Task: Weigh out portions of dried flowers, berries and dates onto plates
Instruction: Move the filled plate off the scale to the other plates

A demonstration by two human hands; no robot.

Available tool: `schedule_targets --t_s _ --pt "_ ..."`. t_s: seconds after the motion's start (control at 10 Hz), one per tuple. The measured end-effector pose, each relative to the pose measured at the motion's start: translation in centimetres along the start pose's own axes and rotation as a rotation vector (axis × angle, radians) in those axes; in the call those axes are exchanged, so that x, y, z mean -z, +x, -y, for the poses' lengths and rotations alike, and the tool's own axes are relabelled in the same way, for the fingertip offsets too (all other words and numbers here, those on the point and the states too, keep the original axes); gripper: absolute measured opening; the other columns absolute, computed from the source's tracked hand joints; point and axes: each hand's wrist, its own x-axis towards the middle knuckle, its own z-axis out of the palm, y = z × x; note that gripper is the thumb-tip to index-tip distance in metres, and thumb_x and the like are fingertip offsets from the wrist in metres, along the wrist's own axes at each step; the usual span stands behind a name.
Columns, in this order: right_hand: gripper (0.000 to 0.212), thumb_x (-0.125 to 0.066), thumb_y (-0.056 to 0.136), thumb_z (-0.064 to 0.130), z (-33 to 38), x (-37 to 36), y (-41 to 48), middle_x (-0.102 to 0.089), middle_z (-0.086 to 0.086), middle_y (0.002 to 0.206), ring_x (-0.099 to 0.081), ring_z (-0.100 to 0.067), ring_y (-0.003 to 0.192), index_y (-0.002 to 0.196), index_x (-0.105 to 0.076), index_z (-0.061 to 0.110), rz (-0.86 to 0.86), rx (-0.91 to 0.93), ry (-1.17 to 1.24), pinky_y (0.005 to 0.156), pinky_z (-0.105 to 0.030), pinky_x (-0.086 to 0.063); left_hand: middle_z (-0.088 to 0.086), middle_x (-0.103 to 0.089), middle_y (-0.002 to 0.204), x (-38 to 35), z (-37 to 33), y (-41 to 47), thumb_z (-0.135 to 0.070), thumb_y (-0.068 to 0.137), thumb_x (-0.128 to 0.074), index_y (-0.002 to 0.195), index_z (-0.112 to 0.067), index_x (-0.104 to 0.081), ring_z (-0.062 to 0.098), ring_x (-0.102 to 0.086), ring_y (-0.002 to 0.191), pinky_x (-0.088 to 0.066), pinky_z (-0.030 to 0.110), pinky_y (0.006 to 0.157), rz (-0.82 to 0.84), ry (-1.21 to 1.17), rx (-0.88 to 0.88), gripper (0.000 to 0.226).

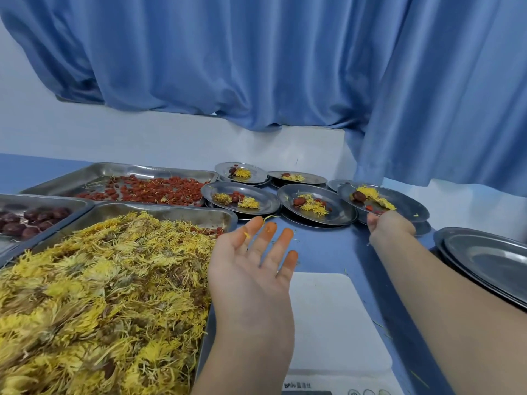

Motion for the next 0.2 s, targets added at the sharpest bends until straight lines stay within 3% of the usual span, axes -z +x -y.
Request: schedule_targets --t_s 0.1,0.2 --pt "0.059 -0.057 0.088 0.024 -0.3 0.88 -0.2 -0.032 0.003 0.142 -0.029 -0.018 0.133 0.141 -0.032 0.023 -0.163 0.339 -1.125 0.081 -0.029 -0.044 0.005 -0.076 0.099 -0.06 -0.01 0.01 -0.033 0.094 -0.046 0.102 -0.014 -0.07 0.027 -0.073 0.095 -0.052 0.042 0.085 0.014 0.019 -0.004 0.031" --pt "0.05 -0.029 0.101 0.022 -0.4 0.14 0.75 -0.026 -0.013 0.152 -0.032 -0.017 0.138 0.14 -0.019 -0.008 0.008 0.086 -0.164 0.078 -0.012 -0.047 0.004 -0.076 0.099 -0.03 0.05 0.04 -0.033 0.094 -0.045 0.1 -0.015 -0.071 0.027 -0.073 0.095 -0.051 0.042 0.088 0.009 0.024 -0.005 0.032"
